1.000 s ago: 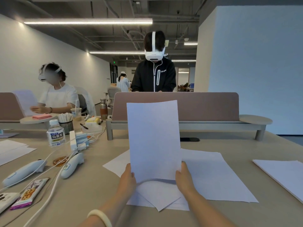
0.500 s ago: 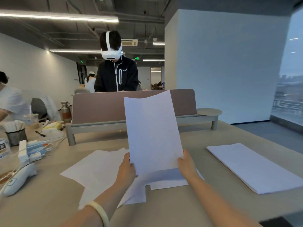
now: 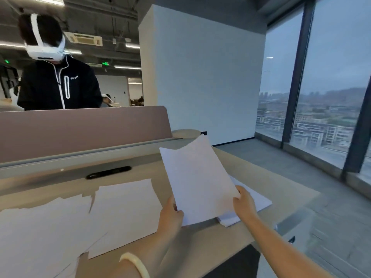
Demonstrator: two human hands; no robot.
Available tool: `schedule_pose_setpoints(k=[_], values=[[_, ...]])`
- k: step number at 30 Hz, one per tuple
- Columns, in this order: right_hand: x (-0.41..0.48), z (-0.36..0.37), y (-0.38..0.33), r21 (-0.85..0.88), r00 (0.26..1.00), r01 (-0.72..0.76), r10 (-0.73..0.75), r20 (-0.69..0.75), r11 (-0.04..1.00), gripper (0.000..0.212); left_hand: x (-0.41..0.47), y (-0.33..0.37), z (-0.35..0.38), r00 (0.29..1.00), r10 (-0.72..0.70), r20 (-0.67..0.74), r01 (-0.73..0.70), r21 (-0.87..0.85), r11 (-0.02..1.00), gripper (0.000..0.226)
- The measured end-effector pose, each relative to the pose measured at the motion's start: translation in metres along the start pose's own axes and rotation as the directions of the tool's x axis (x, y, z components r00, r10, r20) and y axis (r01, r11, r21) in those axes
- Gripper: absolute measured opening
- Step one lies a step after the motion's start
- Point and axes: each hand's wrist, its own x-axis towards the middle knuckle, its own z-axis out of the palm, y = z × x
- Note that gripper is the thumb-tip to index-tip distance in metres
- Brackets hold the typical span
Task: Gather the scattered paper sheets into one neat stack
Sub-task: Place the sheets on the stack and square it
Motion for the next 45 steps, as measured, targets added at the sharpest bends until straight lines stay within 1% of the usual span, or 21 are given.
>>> schedule_pose_setpoints(k=[2,5,7,10,12,17,19,23,27,30,32,36,40,43,45], values=[[0.014,-0.016,0.018,-0.015,0.999,-0.035,0.034,-0.015,0.999,0.041,0.007,0.007,0.026,0.999,0.021,0.047,-0.020,-0.014,1.000,0.059],[0.033,-0.031,0.041,-0.007,0.996,-0.082,0.081,-0.027,0.997,0.041,0.019,0.013,0.057,0.996,-0.032,0.081,0.030,0.029,0.999,0.071],[0.047,-0.036,0.053,-0.028,0.995,-0.090,0.089,-0.041,0.996,0.043,0.026,0.016,0.073,0.992,-0.054,0.116,0.049,0.045,0.998,0.070],[0.064,-0.042,0.067,-0.070,0.994,-0.096,0.091,-0.067,0.993,0.045,0.032,0.021,0.093,0.985,-0.054,0.166,0.051,0.026,0.998,0.063],[0.073,-0.044,0.075,-0.057,0.994,-0.091,0.087,-0.067,0.994,0.048,0.035,0.021,0.103,0.984,-0.055,0.170,0.050,0.032,0.998,0.059],[0.085,-0.041,0.087,-0.091,0.996,-0.057,0.050,-0.072,0.994,0.052,0.034,0.019,0.116,0.982,-0.047,0.183,0.026,0.114,0.993,0.057],[0.087,-0.038,0.090,-0.140,0.995,-0.048,0.035,-0.094,0.989,0.052,0.033,0.019,0.118,0.984,-0.037,0.177,0.012,0.139,0.990,0.056],[0.085,-0.035,0.094,-0.314,0.991,-0.058,0.017,-0.130,0.948,0.052,0.032,0.017,0.120,0.982,-0.024,0.187,-0.014,0.196,0.980,0.055],[0.083,-0.033,0.101,-0.382,0.991,-0.083,0.037,-0.126,0.921,0.051,0.030,0.015,0.118,0.985,-0.016,0.169,-0.034,0.288,0.957,0.056],[0.081,-0.033,0.102,-0.383,0.993,-0.072,0.033,-0.109,0.921,0.050,0.028,0.011,0.113,0.988,-0.011,0.152,-0.043,0.350,0.936,0.058],[0.079,-0.033,0.101,-0.389,0.995,-0.067,0.034,-0.092,0.919,0.051,0.028,0.007,0.109,0.993,0.009,0.114,-0.053,0.397,0.916,0.059],[0.076,-0.034,0.099,-0.403,0.997,-0.053,0.022,-0.080,0.914,0.049,0.033,0.000,0.106,1.000,-0.012,-0.003,0.011,0.505,0.863,0.057],[0.073,-0.035,0.098,-0.366,0.995,-0.057,0.021,-0.100,0.929,0.046,0.038,-0.003,0.112,0.997,-0.067,0.049,0.027,0.570,0.822,0.058],[0.072,-0.034,0.098,-0.288,0.992,-0.063,0.029,-0.122,0.956,0.045,0.044,-0.006,0.113,0.997,-0.048,0.057,0.006,0.588,0.809,0.054],[0.072,-0.034,0.098,-0.257,0.989,-0.064,0.028,-0.142,0.964,0.045,0.045,-0.006,0.112,0.998,-0.033,0.062,-0.013,0.622,0.783,0.054]])
